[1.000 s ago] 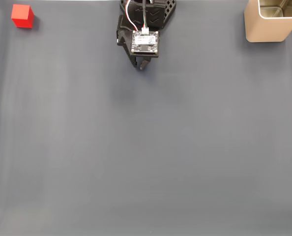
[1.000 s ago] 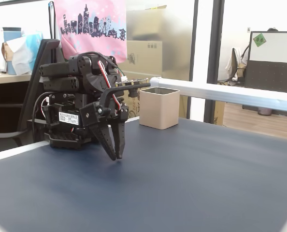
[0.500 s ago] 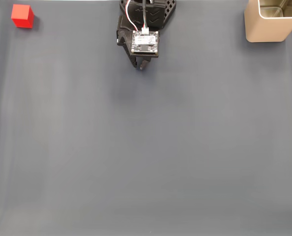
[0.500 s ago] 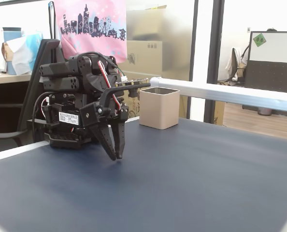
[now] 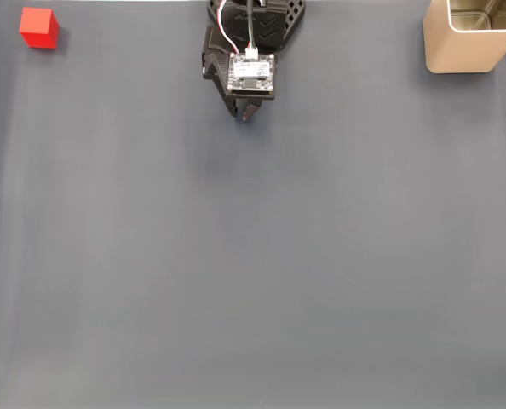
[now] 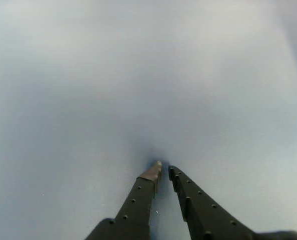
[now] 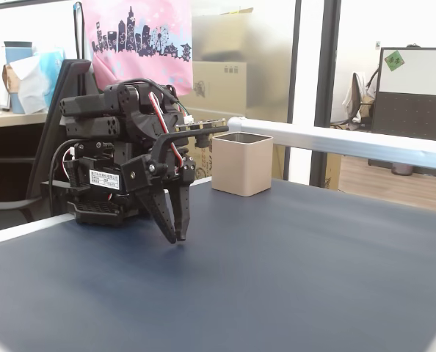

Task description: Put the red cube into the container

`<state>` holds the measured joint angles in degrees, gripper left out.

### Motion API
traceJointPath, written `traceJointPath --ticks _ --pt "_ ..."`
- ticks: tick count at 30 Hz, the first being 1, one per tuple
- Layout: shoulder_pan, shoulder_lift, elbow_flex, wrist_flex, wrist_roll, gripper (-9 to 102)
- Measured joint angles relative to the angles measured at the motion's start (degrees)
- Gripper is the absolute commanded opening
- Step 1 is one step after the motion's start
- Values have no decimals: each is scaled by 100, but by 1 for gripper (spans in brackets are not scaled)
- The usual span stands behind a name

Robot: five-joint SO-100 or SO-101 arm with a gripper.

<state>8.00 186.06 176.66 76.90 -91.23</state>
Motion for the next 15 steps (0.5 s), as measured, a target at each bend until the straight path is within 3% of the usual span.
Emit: traceJointPath --ticks 15 --pt "0 0 0 -290 -35 0"
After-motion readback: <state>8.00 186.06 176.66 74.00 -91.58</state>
